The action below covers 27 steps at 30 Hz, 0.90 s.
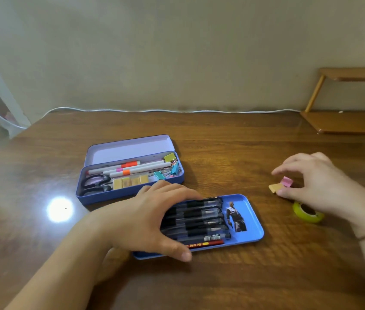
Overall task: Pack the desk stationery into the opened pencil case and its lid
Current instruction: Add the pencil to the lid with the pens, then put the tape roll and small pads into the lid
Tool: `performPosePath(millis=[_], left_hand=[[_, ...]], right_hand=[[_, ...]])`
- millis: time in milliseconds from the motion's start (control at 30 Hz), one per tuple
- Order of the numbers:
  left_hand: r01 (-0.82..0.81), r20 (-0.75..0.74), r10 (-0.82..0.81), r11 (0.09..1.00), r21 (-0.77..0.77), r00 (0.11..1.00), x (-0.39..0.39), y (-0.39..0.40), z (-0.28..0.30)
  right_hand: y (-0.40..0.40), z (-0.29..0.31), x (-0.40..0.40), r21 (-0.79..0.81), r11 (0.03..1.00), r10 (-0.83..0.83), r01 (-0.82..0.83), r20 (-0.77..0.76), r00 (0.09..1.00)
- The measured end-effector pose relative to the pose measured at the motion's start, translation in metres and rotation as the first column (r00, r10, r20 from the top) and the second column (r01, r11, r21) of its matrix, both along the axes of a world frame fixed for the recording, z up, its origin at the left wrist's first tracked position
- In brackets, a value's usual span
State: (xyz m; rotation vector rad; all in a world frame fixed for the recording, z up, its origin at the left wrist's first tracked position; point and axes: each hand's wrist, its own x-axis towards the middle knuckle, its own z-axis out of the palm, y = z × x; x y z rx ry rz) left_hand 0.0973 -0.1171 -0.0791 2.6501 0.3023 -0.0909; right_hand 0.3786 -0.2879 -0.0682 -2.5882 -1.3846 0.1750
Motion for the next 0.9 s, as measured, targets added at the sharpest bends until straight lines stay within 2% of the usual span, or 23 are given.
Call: performPosePath(millis=[100,367,467,567,600,667,800,900], left_hand=[[0.019,-0.025,-0.018,0.999,0.036,1.000,0.002,-0.004,0.001],[0.058,0.049,-0.062,0.995,0.083,0.997,0.008,-0.010,-0.002],[0.058,0.052,-0.063,0.995,0.082,0.997,0.008,-0.009,-0.002],[0.051,0.044,-0.054,0.996,0.075,0.998,0.007,-0.007,-0.003],[0.051,0.044,-0.054,0.996,0.072,0.998,0.006,-0.007,-0.004],[0.052,0.046,-0.056,0.996,0.070,0.997,0.007,-0.007,-0.004],[0.048,0.035,-0.050,0.997,0.068,0.998,0.008,-0.007,-0.004],[0.049,0.027,-0.051,0.997,0.059,0.998,0.008,-0.005,-0.004]], right_hand=[[0.005,-0.004,-0.002,0.032,0.999,0.031,-0.029,-0.043,0.999],[0.015,-0.012,-0.015,0.106,0.974,0.195,-0.199,0.044,0.980],[0.016,-0.011,-0.015,0.131,0.981,0.139,-0.147,0.063,0.988],[0.010,-0.007,-0.004,0.176,0.984,-0.019,0.004,0.086,0.996],[0.004,-0.003,0.002,0.157,0.986,-0.062,0.052,0.062,0.996],[-0.010,0.006,0.014,0.017,0.996,-0.088,0.088,0.027,0.996],[-0.027,0.013,0.014,-0.262,0.965,-0.019,0.004,-0.057,0.998],[-0.026,0.008,0.010,-0.321,0.945,0.046,-0.069,-0.078,0.996]])
